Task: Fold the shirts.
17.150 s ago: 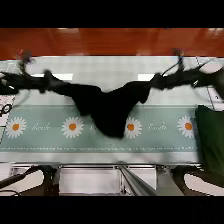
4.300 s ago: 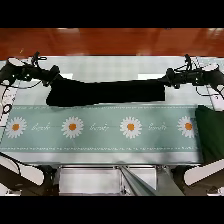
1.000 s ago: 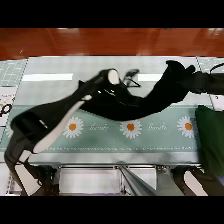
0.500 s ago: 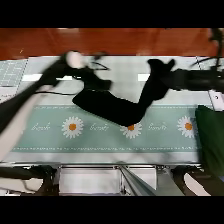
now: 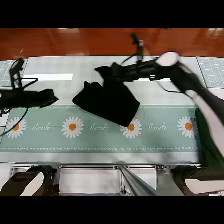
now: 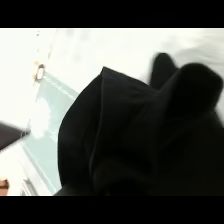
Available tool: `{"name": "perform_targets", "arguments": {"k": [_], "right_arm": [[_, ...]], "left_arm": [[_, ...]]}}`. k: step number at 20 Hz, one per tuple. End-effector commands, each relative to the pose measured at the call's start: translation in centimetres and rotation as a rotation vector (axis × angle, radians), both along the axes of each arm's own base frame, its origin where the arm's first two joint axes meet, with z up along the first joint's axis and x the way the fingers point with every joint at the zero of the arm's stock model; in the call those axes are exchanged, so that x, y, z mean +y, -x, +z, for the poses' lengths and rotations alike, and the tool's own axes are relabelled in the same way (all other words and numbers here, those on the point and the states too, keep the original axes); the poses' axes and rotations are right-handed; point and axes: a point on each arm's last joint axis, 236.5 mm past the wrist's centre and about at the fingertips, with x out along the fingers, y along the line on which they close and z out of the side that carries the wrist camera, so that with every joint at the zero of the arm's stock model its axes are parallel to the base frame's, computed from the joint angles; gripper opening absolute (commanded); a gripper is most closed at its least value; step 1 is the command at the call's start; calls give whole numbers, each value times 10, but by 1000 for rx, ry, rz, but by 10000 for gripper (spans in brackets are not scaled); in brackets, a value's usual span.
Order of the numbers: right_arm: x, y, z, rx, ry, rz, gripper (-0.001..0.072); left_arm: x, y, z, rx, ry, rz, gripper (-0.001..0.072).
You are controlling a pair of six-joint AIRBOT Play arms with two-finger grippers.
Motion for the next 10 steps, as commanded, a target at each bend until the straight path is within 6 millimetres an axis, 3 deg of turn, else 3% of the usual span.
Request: {"name": "perform_targets", "arguments": {"k": [1,6,7,8,10], "right_arm": [[61,-7,-38,80,-49,50,27],[95,-12,-70,107,-42,55,46],[98,-12,-74,111,-39,51,209],[98,-10,-76,117,-36,57,430],[91,6,-74,165,-33,128,416]], "left_arm": [[11,14,-5,-21,-5,42,22],[9,4,-8,-26,23,61,21],[9,3,-10,-23,23,63,21],[9,2,-12,-17,24,65,21],[10,-1,-15,-17,22,70,22]]}}
